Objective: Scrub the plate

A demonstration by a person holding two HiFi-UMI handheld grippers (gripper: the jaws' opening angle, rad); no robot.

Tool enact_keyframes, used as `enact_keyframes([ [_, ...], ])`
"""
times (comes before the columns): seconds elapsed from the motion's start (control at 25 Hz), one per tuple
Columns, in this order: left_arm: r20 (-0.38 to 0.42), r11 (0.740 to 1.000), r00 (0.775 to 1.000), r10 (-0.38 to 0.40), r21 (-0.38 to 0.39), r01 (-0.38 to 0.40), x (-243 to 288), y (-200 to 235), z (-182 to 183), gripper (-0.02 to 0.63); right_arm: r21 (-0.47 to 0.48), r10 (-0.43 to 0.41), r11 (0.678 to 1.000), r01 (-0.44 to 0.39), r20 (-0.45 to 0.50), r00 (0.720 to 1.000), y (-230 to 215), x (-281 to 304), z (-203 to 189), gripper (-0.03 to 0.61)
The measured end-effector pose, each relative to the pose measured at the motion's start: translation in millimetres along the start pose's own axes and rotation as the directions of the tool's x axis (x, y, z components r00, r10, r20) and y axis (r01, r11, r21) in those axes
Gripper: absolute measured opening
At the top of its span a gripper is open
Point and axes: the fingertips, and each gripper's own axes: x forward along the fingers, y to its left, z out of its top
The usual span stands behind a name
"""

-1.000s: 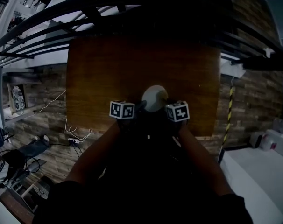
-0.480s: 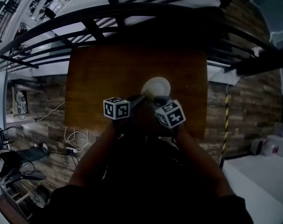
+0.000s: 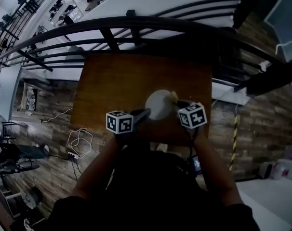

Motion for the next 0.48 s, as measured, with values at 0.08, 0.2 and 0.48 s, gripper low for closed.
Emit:
enact_keyframes([
  [0.08,-0.011,1.000,1.000,0.003,0.021,-0.003,-1,-9,-11,0.023,-0.043,0.001,0.999,0.000,0.027,1.000,9,-7,15,0.054],
  [0.2,-0.008,1.000,1.000,-0.015,0.013,0.016,1,-20,-18,0.024,-0.106,0.044,0.994,-0.037,0.064,0.997,41,-17,34,0.054],
  [0.48,0.066,1.000,0.998,-0.018,-0.005,0.018,-9,-27,12,0.020,-0.235,0.162,0.961,-0.146,0.050,0.986,117,-19,41,0.054],
])
